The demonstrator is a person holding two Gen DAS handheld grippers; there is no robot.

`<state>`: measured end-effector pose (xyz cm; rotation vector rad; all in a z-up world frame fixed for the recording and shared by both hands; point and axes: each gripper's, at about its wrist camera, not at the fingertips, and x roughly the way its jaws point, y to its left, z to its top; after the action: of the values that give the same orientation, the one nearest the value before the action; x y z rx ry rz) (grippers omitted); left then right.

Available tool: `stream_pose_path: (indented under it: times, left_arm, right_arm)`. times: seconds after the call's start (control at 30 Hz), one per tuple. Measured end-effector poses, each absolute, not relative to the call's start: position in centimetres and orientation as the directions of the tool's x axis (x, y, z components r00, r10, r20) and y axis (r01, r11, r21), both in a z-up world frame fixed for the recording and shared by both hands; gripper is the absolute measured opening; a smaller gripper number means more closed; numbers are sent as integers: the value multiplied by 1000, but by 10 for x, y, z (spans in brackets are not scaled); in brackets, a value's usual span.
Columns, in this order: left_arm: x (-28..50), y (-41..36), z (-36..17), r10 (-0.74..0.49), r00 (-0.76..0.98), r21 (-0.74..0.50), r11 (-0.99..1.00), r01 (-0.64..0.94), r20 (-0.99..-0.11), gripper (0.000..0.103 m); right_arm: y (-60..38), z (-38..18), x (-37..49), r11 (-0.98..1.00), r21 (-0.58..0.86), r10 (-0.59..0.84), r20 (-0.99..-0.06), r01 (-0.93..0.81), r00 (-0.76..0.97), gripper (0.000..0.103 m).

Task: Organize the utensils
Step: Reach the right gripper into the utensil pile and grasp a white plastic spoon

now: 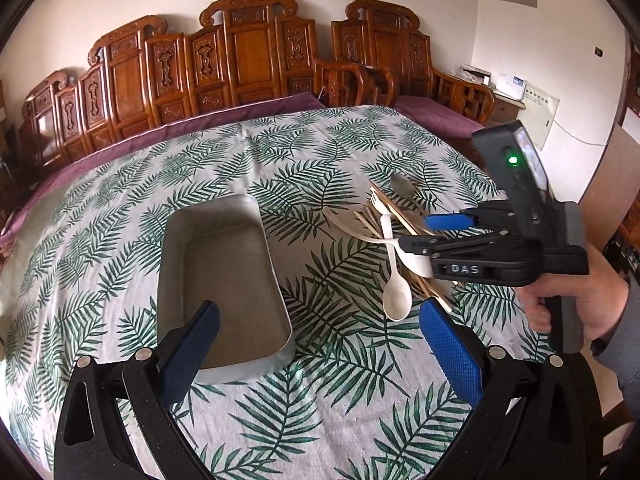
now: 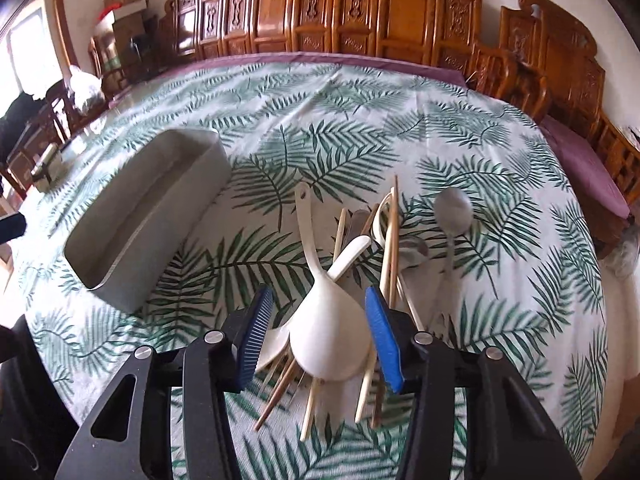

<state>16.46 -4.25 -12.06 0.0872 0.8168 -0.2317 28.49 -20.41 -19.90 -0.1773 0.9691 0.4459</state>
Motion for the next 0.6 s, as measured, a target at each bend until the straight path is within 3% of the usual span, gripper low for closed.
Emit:
stream_pose_path:
  times: [0.4,0.6]
  left_arm:
    - [174,-46,-135,-144,642,34,966,257,-753,96]
    - [174,-52,-137,-151,637,32,964,266,-756,96]
  right_arm:
    - [-187,-229,314,891,-38,164,-903,-452,398,40]
    - [-197,-223,320,907,-45,140,-906,-420,400,25]
